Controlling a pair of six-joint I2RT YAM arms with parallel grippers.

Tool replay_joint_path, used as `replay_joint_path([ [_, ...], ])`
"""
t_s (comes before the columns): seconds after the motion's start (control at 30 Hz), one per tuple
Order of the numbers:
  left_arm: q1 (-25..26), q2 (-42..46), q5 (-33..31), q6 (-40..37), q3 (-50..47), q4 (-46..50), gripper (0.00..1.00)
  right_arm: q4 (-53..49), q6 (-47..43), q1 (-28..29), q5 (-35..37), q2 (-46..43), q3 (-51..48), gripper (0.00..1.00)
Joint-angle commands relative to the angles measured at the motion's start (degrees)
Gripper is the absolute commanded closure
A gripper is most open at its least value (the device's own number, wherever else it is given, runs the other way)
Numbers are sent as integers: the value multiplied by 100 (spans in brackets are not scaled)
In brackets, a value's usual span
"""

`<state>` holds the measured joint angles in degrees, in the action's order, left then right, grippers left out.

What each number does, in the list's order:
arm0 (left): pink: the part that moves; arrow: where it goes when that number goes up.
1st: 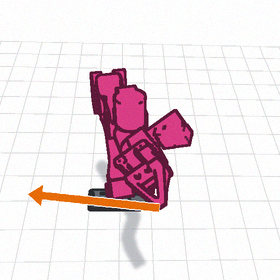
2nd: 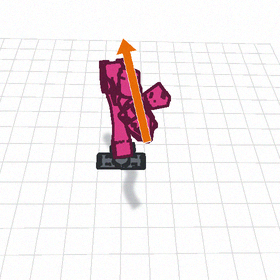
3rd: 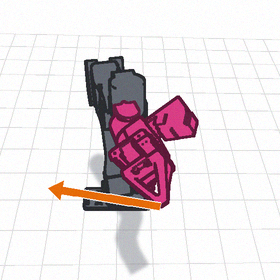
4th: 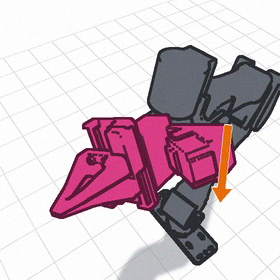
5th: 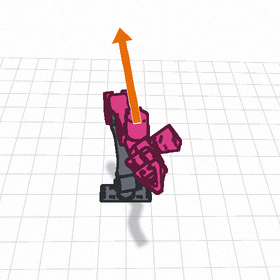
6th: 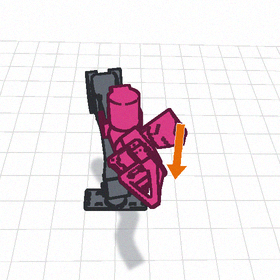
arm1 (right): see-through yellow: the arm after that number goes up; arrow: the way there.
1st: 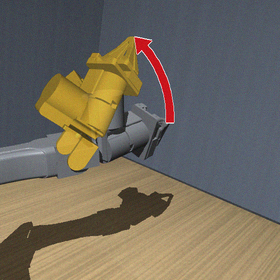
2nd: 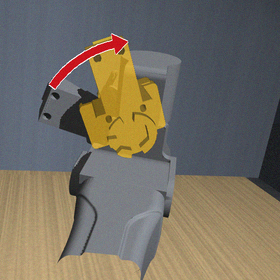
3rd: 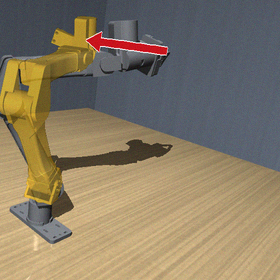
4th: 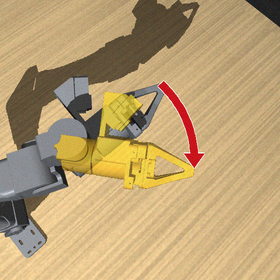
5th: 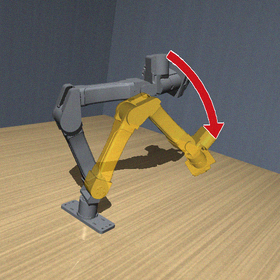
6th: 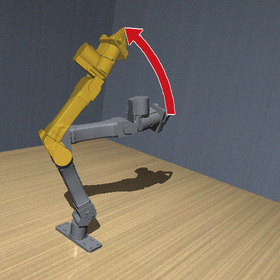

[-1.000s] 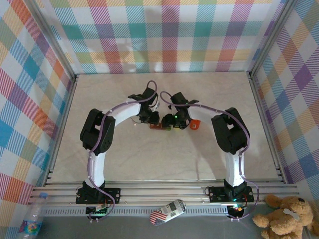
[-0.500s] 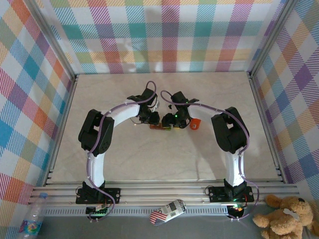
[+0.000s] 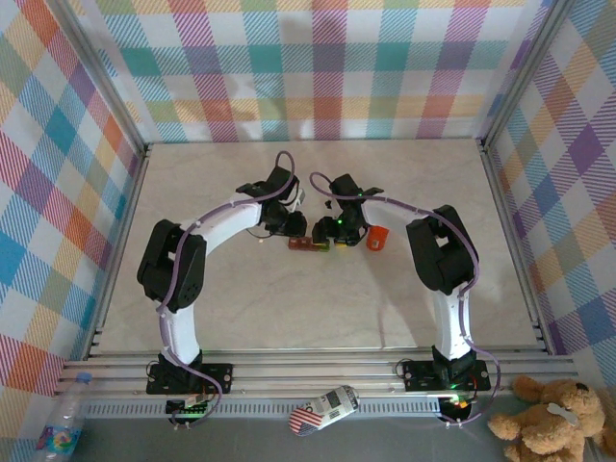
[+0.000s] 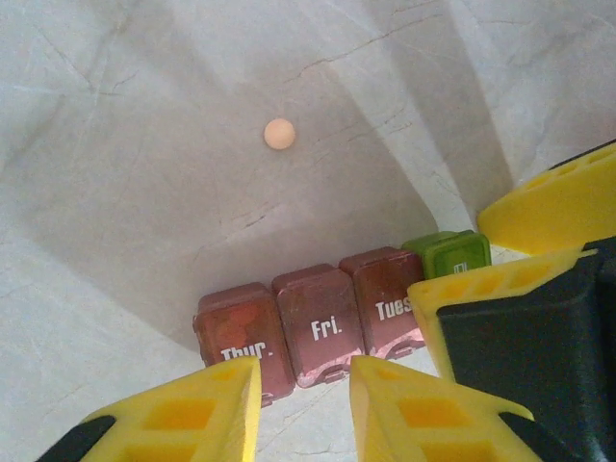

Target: Sort the pills into containers

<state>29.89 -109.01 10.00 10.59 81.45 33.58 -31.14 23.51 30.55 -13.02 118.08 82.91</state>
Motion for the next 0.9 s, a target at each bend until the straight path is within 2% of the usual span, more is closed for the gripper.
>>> replay_joint_path([
  [0.0,25,58,129,142,-250,-107,70,293,-17,-119,300,250,116,34],
  [0.47,140,-371,195,204,-452,-290,70,293,-4,-128,339,279,112,34],
  [0.87,140,-407,90,227,-433,-373,70,270,5,-162,258,309,203,34],
])
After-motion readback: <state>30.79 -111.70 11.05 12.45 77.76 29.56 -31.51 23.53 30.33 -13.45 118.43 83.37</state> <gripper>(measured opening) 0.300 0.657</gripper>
